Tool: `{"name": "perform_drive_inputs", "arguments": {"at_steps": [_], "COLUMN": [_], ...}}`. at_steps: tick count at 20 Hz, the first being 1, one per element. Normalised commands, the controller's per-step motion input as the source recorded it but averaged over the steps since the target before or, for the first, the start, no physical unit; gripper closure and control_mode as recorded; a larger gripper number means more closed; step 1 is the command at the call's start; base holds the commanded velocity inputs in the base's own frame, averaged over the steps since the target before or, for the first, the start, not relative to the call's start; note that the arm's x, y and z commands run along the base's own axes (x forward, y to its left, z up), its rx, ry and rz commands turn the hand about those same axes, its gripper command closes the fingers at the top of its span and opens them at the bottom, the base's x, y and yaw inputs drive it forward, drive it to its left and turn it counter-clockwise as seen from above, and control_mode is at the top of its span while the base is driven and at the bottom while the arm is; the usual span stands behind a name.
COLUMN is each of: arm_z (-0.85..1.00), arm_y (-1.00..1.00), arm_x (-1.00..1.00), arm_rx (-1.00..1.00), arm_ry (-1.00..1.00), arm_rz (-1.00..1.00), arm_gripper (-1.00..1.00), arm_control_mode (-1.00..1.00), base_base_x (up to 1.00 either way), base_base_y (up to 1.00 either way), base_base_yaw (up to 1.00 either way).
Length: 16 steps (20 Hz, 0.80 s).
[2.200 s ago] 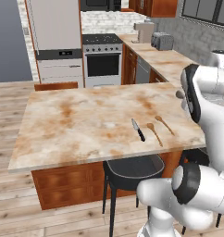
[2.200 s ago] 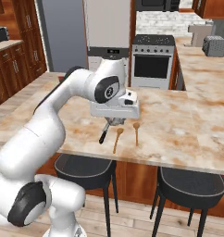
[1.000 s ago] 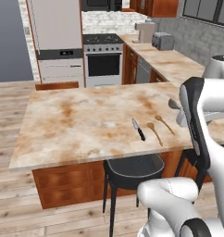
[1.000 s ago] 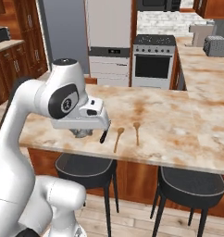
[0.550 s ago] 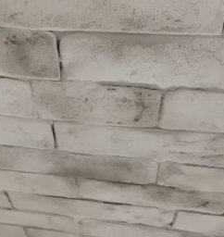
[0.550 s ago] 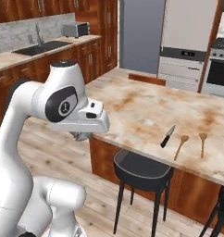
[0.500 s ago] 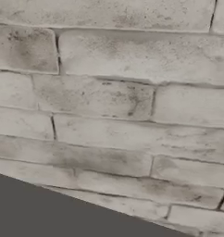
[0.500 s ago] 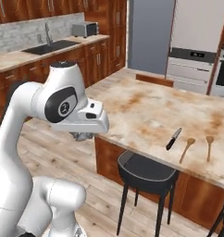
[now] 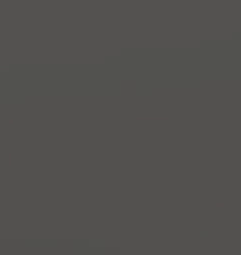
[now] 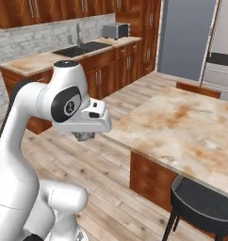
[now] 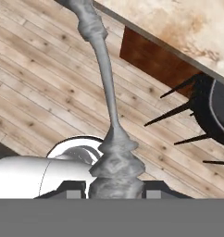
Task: Pick up the metallic utensils from the counter and place them in the open drawer. Make sure not to pick up any wooden utensils.
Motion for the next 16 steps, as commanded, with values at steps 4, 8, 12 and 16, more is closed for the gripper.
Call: {"name": "perform_drive_inputs", "arguments": {"at_steps": [4,8,12,16], "arm_z": [0.00,0.00,0.00,0.00], "arm_y": [0.00,0.00,0.00,0.00], "arm_x": [0.00,0.00,0.00,0.00], "arm_rx": [0.00,0.00,0.00,0.00], "arm_ry": [0.00,0.00,0.00,0.00], "arm_rz": [0.00,0.00,0.00,0.00], "arm_gripper": [1.00,1.00,1.00,1.00], "arm_control_mode": [1.00,1.00,1.00,1.00], "base_base_x": [0.49,0.67,0.98,1.00], "base_base_y": [1.00,1.00,1.00,0.90], "base_base_yaw": [-0.14,-0.34,-0.49,-0.60]}}
